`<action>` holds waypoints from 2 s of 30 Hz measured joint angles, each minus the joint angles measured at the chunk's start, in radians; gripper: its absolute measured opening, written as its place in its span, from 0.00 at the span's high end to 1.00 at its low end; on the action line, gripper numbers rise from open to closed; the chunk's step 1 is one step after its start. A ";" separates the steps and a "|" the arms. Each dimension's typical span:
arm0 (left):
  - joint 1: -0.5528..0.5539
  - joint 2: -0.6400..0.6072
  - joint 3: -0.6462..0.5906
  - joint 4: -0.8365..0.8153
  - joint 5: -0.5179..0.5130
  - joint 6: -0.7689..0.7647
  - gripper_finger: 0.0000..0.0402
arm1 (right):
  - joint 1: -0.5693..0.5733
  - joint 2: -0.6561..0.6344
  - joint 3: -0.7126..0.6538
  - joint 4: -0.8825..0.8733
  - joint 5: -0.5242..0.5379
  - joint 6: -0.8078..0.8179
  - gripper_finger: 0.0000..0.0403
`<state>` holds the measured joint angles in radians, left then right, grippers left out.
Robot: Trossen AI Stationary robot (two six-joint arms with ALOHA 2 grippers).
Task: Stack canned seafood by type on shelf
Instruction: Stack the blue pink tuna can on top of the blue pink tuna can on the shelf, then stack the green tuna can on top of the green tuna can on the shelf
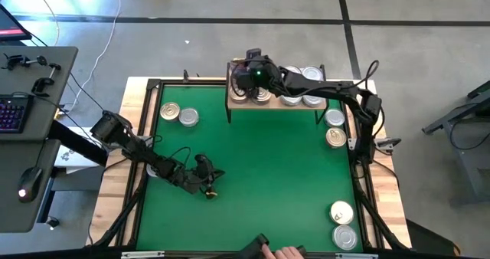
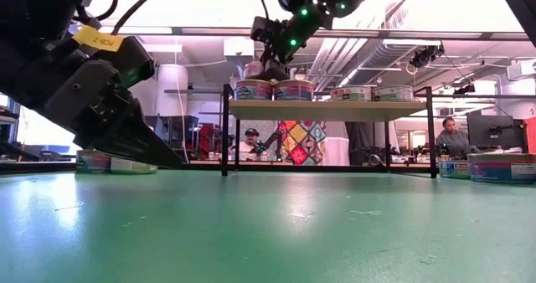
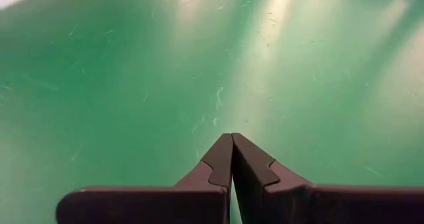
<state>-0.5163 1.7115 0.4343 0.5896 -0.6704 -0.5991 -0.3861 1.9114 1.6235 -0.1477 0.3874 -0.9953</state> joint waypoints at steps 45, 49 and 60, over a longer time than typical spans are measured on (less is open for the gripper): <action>-0.003 -0.066 0.001 0.067 0.014 0.034 1.00 | 0.378 -0.219 -0.117 -0.409 -0.248 0.658 0.60; -0.027 -0.182 0.044 -0.156 0.063 0.024 1.00 | 0.562 -0.301 -0.395 -0.207 -0.214 0.786 0.66; -0.023 -0.316 0.486 -1.626 0.466 -0.464 1.00 | 0.866 -0.270 -0.791 0.520 0.043 0.910 0.69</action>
<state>-0.5390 1.3956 0.9206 -1.0367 -0.2044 -1.0630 0.4799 1.6417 0.8325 0.3725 0.4304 -0.0851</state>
